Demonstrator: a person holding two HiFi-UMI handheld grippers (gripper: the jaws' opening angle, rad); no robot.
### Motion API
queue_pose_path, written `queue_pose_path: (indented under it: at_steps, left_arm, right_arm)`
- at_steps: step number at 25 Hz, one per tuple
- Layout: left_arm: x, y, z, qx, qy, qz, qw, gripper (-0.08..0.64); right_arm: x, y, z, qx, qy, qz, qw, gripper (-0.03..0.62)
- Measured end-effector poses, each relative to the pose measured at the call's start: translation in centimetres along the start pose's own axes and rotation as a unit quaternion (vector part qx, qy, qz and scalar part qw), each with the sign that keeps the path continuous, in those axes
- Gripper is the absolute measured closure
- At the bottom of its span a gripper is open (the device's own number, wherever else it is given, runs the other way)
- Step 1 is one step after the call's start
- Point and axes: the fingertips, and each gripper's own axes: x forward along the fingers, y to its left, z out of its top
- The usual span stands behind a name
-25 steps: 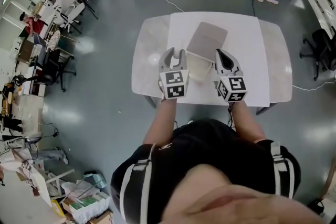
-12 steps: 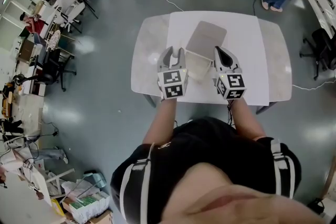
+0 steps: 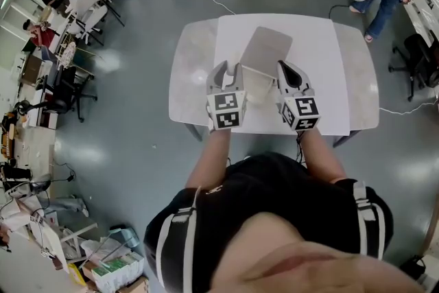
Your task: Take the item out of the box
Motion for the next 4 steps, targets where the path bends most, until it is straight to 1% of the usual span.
queue_pose_path:
  at_steps: [4]
  left_arm:
    - [-0.27, -0.24, 0.73, 0.007, -0.005, -0.004, 0.9999, 0.423]
  right_arm:
    - [-0.07, 0.34, 0.53, 0.000, -0.002, 0.006, 1.000, 0.580]
